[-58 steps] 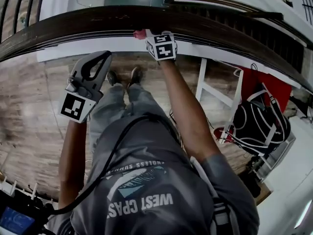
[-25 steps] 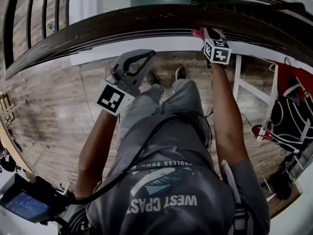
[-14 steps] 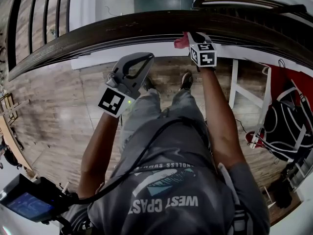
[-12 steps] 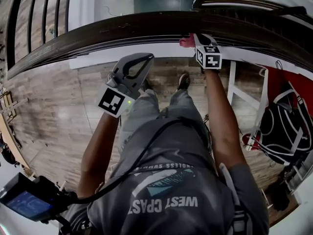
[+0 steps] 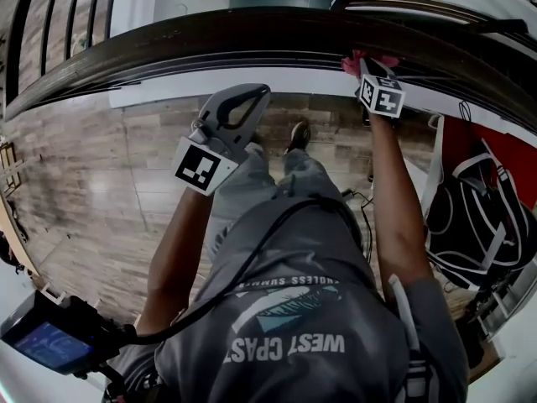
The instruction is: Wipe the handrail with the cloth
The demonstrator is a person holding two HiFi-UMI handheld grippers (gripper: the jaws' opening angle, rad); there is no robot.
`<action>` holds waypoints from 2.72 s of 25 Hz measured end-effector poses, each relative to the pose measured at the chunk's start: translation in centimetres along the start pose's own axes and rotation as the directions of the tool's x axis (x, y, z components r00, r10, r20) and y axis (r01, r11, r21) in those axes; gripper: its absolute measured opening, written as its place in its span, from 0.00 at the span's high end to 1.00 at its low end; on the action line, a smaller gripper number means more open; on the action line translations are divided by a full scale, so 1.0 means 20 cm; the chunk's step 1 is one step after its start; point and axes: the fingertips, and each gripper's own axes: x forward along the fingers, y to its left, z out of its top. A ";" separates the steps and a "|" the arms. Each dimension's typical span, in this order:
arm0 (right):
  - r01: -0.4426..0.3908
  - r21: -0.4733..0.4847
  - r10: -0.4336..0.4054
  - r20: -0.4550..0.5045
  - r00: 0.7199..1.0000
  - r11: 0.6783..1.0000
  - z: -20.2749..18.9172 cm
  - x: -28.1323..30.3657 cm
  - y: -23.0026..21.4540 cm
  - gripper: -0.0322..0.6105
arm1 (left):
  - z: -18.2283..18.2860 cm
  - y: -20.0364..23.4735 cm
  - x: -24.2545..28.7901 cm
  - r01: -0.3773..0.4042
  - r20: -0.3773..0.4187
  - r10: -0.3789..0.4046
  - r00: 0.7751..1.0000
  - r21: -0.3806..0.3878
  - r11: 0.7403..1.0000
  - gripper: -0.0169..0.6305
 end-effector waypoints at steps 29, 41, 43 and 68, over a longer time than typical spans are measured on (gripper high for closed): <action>0.199 0.076 -0.203 0.051 0.978 0.977 -0.09 -0.16 -0.75 0.90 | -0.10 -0.30 0.03 0.058 -0.049 -0.057 0.997 0.014 0.998 0.96; 0.014 -0.145 -0.006 0.054 0.999 0.989 -0.09 -0.14 -0.74 0.90 | -0.11 -0.60 0.48 0.076 -0.054 -0.078 0.996 -0.028 0.997 0.96; 0.044 -0.099 -0.037 0.077 0.996 0.994 -0.08 -0.17 -0.84 0.90 | -0.10 -0.59 0.50 0.065 -0.053 -0.066 0.996 -0.034 0.997 0.96; -0.010 0.027 0.003 0.236 0.972 1.000 -0.38 -0.32 -0.89 0.90 | -0.20 -0.77 0.68 0.093 -0.113 -0.098 0.989 -0.050 0.994 0.96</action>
